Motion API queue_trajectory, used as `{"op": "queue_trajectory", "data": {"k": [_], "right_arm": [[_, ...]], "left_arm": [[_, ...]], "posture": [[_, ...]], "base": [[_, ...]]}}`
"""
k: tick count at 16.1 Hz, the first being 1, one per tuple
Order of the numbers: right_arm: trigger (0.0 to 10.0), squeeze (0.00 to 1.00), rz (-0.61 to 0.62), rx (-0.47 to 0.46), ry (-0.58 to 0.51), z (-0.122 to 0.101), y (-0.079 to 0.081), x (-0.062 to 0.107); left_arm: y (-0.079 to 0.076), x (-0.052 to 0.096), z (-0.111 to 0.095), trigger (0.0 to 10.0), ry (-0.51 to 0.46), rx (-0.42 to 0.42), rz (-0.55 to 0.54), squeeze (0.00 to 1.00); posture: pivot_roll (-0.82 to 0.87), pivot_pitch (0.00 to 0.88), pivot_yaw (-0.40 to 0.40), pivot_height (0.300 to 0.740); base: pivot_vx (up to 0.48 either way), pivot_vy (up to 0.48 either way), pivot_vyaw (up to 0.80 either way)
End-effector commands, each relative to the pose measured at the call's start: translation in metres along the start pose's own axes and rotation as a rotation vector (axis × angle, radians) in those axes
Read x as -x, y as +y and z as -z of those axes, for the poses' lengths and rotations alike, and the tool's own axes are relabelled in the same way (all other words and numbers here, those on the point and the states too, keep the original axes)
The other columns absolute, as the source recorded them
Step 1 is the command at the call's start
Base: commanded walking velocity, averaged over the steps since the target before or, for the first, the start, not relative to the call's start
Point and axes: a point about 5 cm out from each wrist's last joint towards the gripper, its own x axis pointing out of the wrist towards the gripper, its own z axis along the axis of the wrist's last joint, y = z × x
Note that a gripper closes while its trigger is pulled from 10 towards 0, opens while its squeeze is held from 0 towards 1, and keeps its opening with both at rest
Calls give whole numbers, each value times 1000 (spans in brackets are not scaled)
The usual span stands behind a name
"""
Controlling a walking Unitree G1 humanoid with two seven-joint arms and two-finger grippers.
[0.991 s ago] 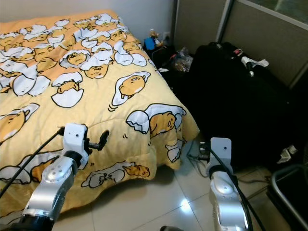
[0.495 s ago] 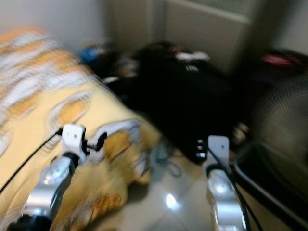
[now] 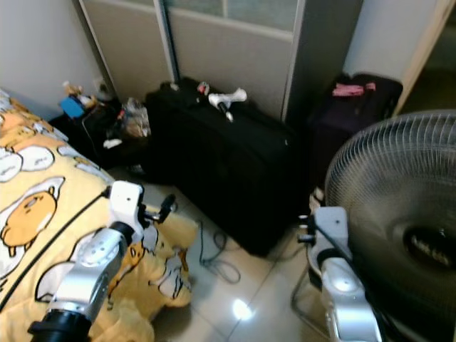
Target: Clean up the room
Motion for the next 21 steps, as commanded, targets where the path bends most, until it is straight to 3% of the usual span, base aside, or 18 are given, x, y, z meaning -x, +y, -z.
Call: {"op": "queue_trajectory", "data": {"k": [1, 3, 10, 12, 16, 18, 21], "right_arm": [[10000, 0, -41, -8, -15, -4, 9, 0], [10000, 0, -52, -18, -15, -4, 10, 1], [10000, 0, -11, -92, 27, 4, 15, 0], [10000, 0, 7, -88, 29, 5, 14, -1], [10000, 0, 20, -50, 30, 8, 15, -3], [10000, 0, 5, -69, 62, 16, 19, -8], [10000, 0, -36, -83, 303, 71, 31, -21]], "left_arm": [[11, 2, 2, 10000, 11, -6, -36, 0], [13, 1, 3, 10000, 16, -25, -61, 0], [15, 0, 2, 10000, 1, -44, -45, 0], [14, -2, 1, 10000, -1, -45, -43, 0], [17, -4, 3, 10000, 16, -29, -75, 0], [15, -5, 15, 10000, 65, -77, -48, 0], [5, -2, 75, 10000, 361, -73, 19, 0]], "posture": [[-65, 0, 54, 740], [-66, 0, 55, 740], [-55, 0, 62, 740], [-54, 0, 63, 740], [-53, 0, 59, 740], [-46, 0, 53, 740], [-25, 0, 35, 740]], "base": [[0, 0, 0], [0, 0, 0], [0, -47, -800], [0, -414, -800], [0, -206, 0], [0, 0, 0], [0, 0, 0]]}}
